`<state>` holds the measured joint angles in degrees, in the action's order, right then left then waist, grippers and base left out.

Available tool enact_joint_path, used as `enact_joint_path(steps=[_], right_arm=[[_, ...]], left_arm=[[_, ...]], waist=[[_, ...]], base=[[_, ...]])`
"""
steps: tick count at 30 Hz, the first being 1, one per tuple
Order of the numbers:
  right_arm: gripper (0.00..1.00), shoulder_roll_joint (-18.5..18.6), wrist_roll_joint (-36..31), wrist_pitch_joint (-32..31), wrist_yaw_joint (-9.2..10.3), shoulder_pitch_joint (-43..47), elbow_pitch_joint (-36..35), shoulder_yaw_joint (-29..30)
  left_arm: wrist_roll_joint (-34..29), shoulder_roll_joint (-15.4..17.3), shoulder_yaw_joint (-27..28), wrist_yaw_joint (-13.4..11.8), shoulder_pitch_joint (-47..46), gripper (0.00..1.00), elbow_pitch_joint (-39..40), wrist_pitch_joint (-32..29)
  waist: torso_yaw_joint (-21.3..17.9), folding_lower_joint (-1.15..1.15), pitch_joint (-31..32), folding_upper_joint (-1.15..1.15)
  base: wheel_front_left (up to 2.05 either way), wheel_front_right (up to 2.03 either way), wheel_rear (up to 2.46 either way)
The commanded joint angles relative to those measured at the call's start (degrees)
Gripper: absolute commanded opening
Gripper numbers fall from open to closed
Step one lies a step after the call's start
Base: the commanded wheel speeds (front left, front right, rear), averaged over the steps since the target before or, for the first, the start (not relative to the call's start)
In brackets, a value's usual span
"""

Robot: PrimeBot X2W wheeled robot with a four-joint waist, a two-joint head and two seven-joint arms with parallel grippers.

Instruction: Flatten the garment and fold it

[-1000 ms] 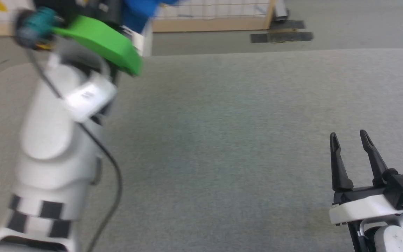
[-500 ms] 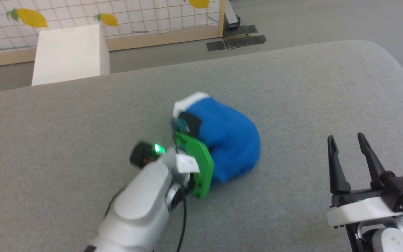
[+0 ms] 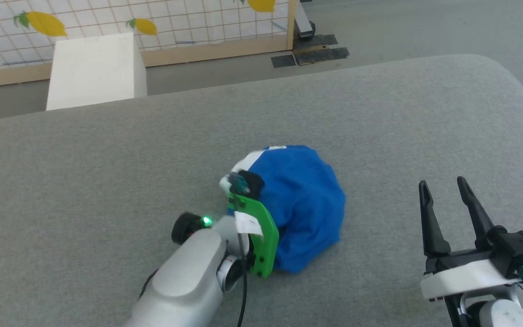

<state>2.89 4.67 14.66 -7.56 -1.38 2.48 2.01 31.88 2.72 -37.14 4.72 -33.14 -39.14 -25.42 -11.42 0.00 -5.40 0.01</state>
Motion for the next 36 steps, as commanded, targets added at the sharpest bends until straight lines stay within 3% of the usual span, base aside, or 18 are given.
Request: enact_joint_path(steps=[1,9,13,18,22,30,36], right_arm=[[1.0,-0.02,0.05,0.34,0.08,0.85,0.13,0.04],[1.0,-0.02,-0.4,0.34,0.08,1.34,-0.18,0.69],[1.0,-0.02,-0.51,0.34,0.08,1.75,-0.74,1.58],[1.0,-0.02,-0.84,0.34,0.08,2.27,-1.65,2.54],[1.0,-0.02,-1.13,0.34,0.08,2.35,-2.04,3.04],[1.0,-0.02,-1.09,0.34,0.08,2.51,-2.13,3.21],[1.0,-0.02,-1.27,0.34,0.08,2.73,-1.94,2.96]], left_arm=[[0.63,0.2,1.03,-0.79,0.62,1.0,1.11,3.71],[-1.43,1.43,7.5,-3.95,1.8,1.0,9.04,30.16],[-1.9,3.03,10.67,-4.82,4.18,1.0,12.52,38.6],[-3.42,4.68,16.36,-4.92,8.85,1.0,19.25,40.35],[-6.14,4.51,21.69,-3.51,14.23,1.0,24.87,40.39],[-9.81,3.39,28.23,0.05,23.11,1.0,27.96,40.4],[-11.86,2.55,30.07,1.84,27.4,1.0,29.85,40.41]], waist=[[0.88,0.0,0.56,-0.01],[3.6,0.0,2.14,-0.01],[5.1,0.0,2.9,-0.01],[7.19,0.0,3.19,-0.01],[8.6,0.0,3.44,-0.01],[10.19,0.0,3.77,-0.01],[10.79,0.0,3.75,-0.01]], base=[[0.0,0.0,0.0],[0.0,0.0,0.0],[0.0,0.0,0.0],[0.0,0.0,0.0],[0.0,0.0,0.0],[0.0,0.0,0.0],[0.0,0.0,0.0]])
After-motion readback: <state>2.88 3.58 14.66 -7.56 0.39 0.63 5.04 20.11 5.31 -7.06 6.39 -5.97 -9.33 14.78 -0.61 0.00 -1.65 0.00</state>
